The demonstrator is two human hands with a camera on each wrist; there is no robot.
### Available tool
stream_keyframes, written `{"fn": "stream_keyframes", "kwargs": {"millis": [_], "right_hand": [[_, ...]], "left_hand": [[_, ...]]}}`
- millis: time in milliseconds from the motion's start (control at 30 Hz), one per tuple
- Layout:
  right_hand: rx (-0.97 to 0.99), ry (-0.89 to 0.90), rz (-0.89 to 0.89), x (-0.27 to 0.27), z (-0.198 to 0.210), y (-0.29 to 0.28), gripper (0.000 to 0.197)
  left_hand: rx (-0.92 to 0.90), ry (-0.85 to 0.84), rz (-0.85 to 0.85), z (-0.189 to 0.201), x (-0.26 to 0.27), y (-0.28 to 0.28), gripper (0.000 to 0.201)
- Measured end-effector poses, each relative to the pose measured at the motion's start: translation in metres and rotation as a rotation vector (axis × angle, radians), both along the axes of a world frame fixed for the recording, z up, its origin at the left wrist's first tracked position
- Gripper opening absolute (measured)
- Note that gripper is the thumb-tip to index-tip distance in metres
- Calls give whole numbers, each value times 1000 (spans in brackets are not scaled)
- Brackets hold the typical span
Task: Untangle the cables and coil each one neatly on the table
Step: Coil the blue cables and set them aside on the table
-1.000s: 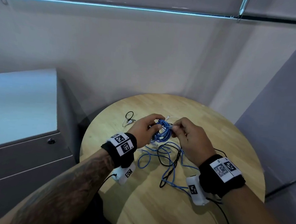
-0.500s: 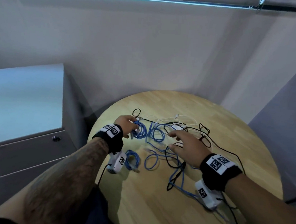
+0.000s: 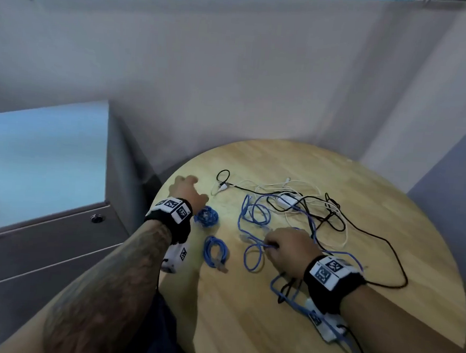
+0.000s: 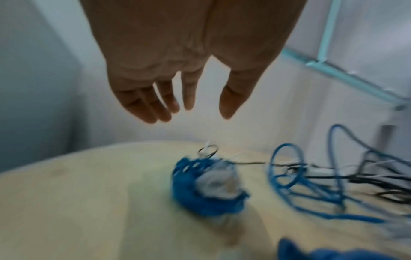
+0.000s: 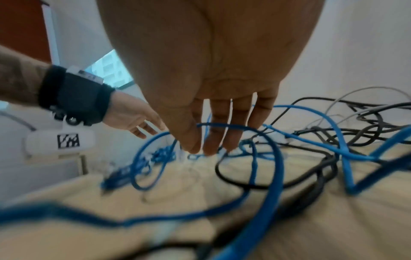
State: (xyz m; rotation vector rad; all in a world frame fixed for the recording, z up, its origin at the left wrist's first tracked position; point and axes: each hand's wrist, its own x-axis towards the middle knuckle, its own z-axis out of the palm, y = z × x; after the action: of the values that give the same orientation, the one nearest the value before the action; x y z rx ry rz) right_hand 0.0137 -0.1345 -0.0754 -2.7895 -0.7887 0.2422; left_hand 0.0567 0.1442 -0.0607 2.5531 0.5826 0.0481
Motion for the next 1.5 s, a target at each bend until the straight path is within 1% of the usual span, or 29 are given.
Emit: {"fn": "stream_keyframes", "kwargs": {"millis": [33,67,100,167,200,233,300,433,500,533,567,633,667,700,733,800,833,900,967,1033,1067,1100,1167,1233,1267,1333,1433,1500], "right_hand": [[95,70,-33,0,7,-3,14],[199,131,-55,1,15,-6,12],[298,163,-65,1,23,-8,10],[480,178,-97,-2,41,-13,10],[546,176,-116,-4,51,-16,10],[585,158,-131,-6,60,-20,12],[631,95,-153,-9,72,-29,12],[686,4,-233,-14,85,-48,11],[737,-89,-320,-11,89,-57,12],[808,-114,-381,-8,92,-62,13],[912,-94,-438,-4,94,-67,13],[1165,60,-491,-3,102,-73,15],[1276,137,-476,-4,106,-75,15],[1345,169,-450,-6,110,-76,15],[1370,158,-423,-8,113,-77,15],[1371,83,-388,-10,116,-81,16],[1370,50,-399,-8,116,-84,17],[1342,-23,-486,-5,115,-90,17],[1286,-118,-579,-1,111,-95,13],[1199,-191,-626,7,101,-101,12],[1132,-209,-630,11,94,-104,13],[1030,-207,-621,16,85,-106,13],[739,-160,-571,18,67,-105,15],[465,-82,-464,9,54,-91,18],[379,-46,-390,1,49,-80,19],[297,20,-245,-14,43,-59,20],[268,85,-108,-35,45,-37,24],[265,63,-59,-43,53,-30,25]], "left_hand": [[-81,-146,-61,7,-2,-10,46],[-193,-237,-149,16,-7,-25,38],[-303,-262,-269,20,-14,-41,30],[-413,-155,-541,26,-31,-78,21],[-442,-100,-632,26,-38,-93,21],[-472,-81,-678,26,-43,-105,25],[-523,-129,-686,33,-49,-116,35],[-660,-205,-635,52,-56,-118,31],[-587,-233,-649,54,-61,-116,28],[-540,-239,-656,53,-62,-114,25],[-515,-233,-663,52,-63,-113,22],[-518,-182,-673,49,-65,-112,17],[-535,-144,-675,47,-66,-113,15],[-558,-101,-666,44,-67,-115,12],[-601,-65,-641,41,-67,-117,11],[-698,-37,-554,39,-64,-121,12],[-739,-44,-505,40,-61,-122,11],[-841,-35,-439,47,-57,-122,4],[-978,45,-419,55,-57,-119,16],[-1156,178,-467,65,-63,-116,28],[-1270,211,-495,70,-65,-113,27],[-1404,204,-513,74,-66,-112,24],[-1675,122,-553,82,-69,-112,16],[-1849,22,-586,87,-70,-119,15],[-1886,-29,-568,87,-70,-123,16],[-1880,-154,-478,84,-67,-126,18],[-1779,-321,-353,75,-59,-119,16],[-1660,-390,-298,66,-54,-112,15]]}}
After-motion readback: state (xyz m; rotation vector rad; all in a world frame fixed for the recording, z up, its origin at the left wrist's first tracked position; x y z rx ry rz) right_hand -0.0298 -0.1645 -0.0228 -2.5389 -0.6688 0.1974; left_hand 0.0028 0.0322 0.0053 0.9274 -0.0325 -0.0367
